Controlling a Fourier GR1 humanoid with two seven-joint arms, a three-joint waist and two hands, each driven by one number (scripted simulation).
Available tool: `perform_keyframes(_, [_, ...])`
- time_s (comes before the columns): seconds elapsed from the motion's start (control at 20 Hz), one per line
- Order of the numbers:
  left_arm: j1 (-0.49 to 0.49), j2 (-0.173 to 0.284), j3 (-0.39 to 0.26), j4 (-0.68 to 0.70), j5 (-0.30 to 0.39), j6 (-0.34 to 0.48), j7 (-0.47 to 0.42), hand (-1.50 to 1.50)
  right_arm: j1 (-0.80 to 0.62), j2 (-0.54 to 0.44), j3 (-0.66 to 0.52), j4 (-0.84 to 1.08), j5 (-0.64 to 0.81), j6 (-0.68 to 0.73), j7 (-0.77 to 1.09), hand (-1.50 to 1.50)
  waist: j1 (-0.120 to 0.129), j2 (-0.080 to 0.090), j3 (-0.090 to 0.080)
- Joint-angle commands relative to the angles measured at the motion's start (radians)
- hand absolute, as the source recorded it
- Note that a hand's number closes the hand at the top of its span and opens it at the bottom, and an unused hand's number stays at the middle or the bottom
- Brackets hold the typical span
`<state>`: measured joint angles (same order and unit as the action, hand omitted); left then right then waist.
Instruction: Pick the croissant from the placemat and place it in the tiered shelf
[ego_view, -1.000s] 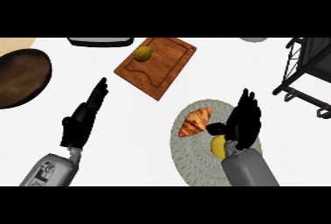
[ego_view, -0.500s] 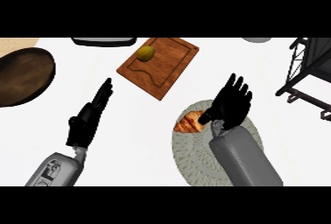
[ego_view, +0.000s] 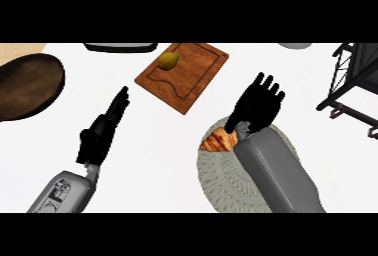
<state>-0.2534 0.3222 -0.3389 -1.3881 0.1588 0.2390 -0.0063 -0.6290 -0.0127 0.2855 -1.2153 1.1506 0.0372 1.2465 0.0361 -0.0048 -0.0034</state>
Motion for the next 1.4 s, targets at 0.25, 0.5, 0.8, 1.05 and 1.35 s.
perform_keyframes(0.25, [0.006, -0.006, 0.003, 0.013, -0.001, -0.025, -0.021, 0.00, -0.094, 0.012, -0.025, 0.112, -0.012, 0.016, 0.241, -1.50, 0.009, 0.005, 0.001])
perform_keyframes(0.5, [-0.041, -0.021, 0.016, 0.044, -0.005, -0.017, -0.003, 0.00, -0.109, 0.012, -0.021, 0.141, -0.025, 0.028, 0.241, -1.50, 0.000, 0.004, 0.001])
perform_keyframes(0.8, [-0.036, -0.004, 0.030, -0.013, 0.002, -0.018, 0.042, 0.00, -0.096, 0.012, -0.043, 0.181, -0.025, -0.010, 0.241, -1.50, 0.004, -0.002, 0.002])
perform_keyframes(1.05, [-0.004, -0.011, 0.017, 0.008, -0.024, -0.009, 0.015, 0.00, -0.066, 0.012, -0.032, 0.199, -0.033, -0.034, 0.241, -1.50, -0.001, -0.001, 0.002])
perform_keyframes(1.35, [-0.005, -0.031, 0.020, 0.031, -0.026, -0.014, -0.017, 0.00, -0.078, 0.012, -0.039, 0.236, -0.040, 0.003, 0.241, -1.50, -0.007, 0.000, 0.001])
